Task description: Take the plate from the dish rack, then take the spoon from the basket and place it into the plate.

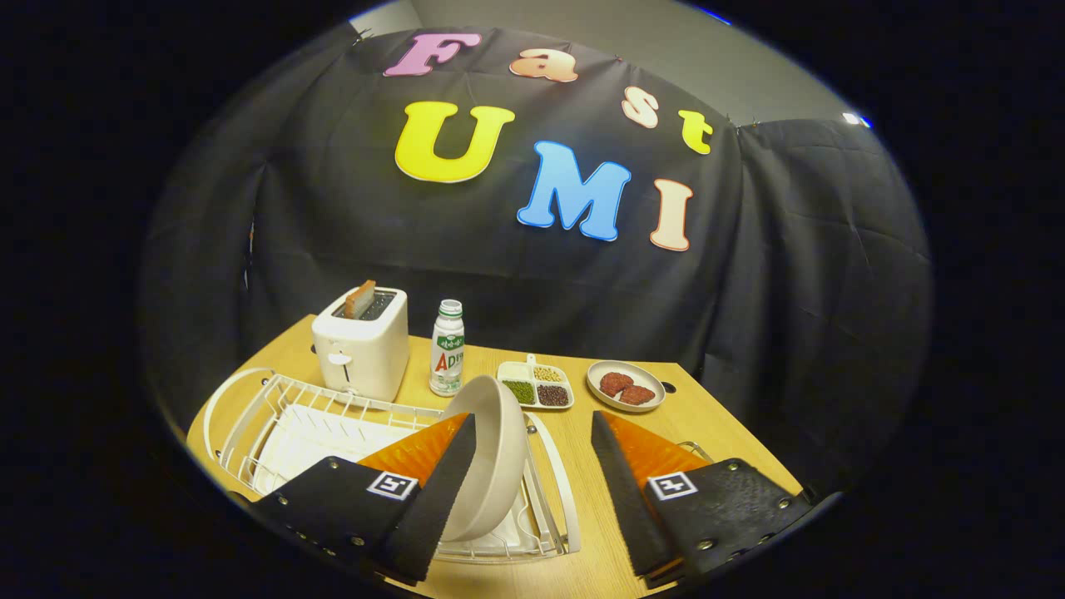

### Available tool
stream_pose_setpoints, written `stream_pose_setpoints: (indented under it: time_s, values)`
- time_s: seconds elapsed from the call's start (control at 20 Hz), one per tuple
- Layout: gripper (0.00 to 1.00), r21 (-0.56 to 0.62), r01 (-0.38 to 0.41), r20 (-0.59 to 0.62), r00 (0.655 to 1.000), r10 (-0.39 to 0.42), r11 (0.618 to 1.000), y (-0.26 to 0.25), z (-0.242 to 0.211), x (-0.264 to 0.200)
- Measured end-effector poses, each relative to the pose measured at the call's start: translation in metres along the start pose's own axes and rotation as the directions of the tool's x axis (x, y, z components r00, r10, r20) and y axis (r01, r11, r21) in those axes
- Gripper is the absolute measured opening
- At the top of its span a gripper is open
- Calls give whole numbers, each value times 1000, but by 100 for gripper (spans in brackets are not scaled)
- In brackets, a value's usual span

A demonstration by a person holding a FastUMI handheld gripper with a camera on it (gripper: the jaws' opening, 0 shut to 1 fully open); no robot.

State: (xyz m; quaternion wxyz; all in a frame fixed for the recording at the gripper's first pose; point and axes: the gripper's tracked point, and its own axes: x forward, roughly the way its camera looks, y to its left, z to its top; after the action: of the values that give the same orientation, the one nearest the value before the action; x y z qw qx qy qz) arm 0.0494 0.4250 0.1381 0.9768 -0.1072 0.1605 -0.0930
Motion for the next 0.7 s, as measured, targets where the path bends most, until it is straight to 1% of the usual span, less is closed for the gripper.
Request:
stream_pose_setpoints:
  time_s: [0.05, 0.2, 0.25, 0.3, 0.35, 0.4, 0.45, 0.5, 0.55, 0.65, 0.7]
  values:
    - [80, -12, 7, -12, 1000, -7, 1000, 5, -5, 3]
    - [80, -69, 59, -51, 997, -62, 996, 8, -13, 17]
    - [68, -89, 63, -58, 996, -68, 994, 11, -15, 22]
    - [62, -107, 64, -59, 996, -70, 992, 14, -12, 22]
    - [47, -127, 74, -57, 995, -82, 989, 15, -13, 26]
    - [41, -149, 87, -59, 994, -97, 985, 15, -12, 24]
    - [40, -170, 104, -58, 992, -115, 980, 14, -12, 25]
    - [29, -188, 95, -38, 994, -104, 978, 17, -6, 26]
    - [17, -209, 111, -47, 991, -124, 972, 18, -7, 27]
    - [17, -261, 150, -61, 983, -171, 953, 13, -9, 31]
    - [12, -284, 159, -64, 981, -185, 946, 10, -9, 33]
